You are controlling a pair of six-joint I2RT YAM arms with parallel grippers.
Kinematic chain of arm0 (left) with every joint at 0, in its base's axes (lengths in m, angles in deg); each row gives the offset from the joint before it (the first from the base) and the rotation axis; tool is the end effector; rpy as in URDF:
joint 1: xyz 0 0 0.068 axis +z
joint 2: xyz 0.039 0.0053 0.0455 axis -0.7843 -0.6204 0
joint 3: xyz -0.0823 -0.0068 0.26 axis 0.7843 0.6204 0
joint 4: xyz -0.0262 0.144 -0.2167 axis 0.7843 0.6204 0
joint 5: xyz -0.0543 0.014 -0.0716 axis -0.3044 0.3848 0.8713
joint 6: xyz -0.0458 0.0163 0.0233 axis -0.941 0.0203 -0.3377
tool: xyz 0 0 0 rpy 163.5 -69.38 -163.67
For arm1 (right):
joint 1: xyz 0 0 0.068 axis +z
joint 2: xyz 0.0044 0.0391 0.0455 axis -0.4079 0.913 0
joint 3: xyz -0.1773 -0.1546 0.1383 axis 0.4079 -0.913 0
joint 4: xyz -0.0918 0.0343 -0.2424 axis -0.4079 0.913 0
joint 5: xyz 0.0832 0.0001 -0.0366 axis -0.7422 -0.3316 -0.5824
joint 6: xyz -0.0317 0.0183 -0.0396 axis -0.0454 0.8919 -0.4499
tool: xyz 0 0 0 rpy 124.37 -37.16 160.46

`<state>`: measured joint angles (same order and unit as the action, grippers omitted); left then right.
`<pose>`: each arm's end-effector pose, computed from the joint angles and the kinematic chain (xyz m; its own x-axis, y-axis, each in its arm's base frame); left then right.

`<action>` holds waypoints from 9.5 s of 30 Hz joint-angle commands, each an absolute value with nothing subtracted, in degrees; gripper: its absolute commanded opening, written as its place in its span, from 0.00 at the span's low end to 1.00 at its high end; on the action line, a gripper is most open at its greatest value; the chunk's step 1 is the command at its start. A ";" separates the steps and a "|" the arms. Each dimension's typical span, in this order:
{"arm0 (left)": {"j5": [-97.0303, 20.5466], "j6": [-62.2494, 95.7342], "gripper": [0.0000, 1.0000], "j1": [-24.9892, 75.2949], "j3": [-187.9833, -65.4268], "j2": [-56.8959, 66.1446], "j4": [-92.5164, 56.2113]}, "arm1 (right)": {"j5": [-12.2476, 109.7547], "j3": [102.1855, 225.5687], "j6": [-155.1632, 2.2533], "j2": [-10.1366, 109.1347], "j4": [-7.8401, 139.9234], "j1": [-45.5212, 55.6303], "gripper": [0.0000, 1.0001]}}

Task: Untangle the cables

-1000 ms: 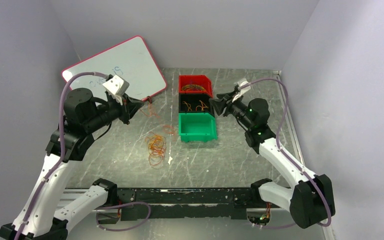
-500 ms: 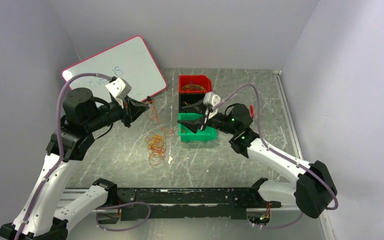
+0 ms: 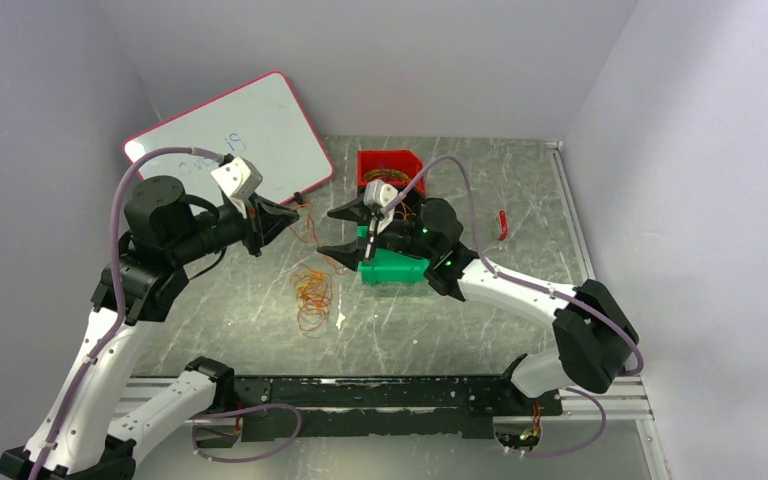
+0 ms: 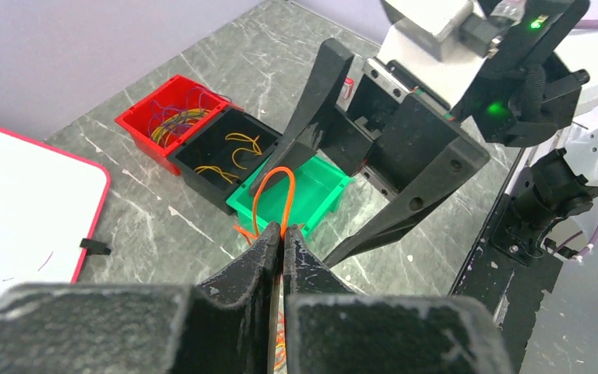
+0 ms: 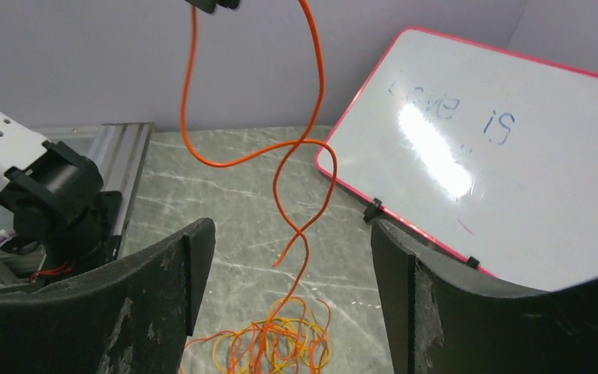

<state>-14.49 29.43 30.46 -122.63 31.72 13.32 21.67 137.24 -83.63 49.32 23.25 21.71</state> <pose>0.1400 -0.0745 0.4326 -0.1399 0.0719 -0.9876 0.7968 0.6002 -0.0692 0.2083 0.2431 0.3140 0.1308 0.1270 -0.9832 -0.9791 0.1722 -0.1080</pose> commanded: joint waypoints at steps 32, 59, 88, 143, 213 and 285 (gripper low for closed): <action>-18.91 26.43 0.11 30.82 -118.32 35.95 10.32 | 31.02 142.31 -78.84 54.27 19.65 24.47 0.00; -26.53 19.62 0.72 30.82 -108.35 42.72 9.63 | 60.92 153.96 -83.67 46.04 39.94 21.77 0.00; -30.47 20.12 0.77 30.85 -105.31 41.63 11.31 | 51.39 132.35 -84.74 50.82 30.32 10.56 0.00; -31.39 19.33 0.74 30.83 -104.24 41.05 10.34 | 57.06 147.11 -95.14 63.50 72.26 10.73 0.36; -31.52 12.42 0.74 30.87 -98.59 34.04 2.40 | 45.84 141.29 -79.13 41.72 76.05 12.10 0.86; -39.26 6.15 0.81 32.02 -92.96 49.29 2.58 | 62.76 160.04 -65.48 60.39 67.73 33.72 0.00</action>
<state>-45.05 5.10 31.38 -94.24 47.30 8.33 64.73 155.18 -61.53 63.68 62.83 33.75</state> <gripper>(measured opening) 0.799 0.010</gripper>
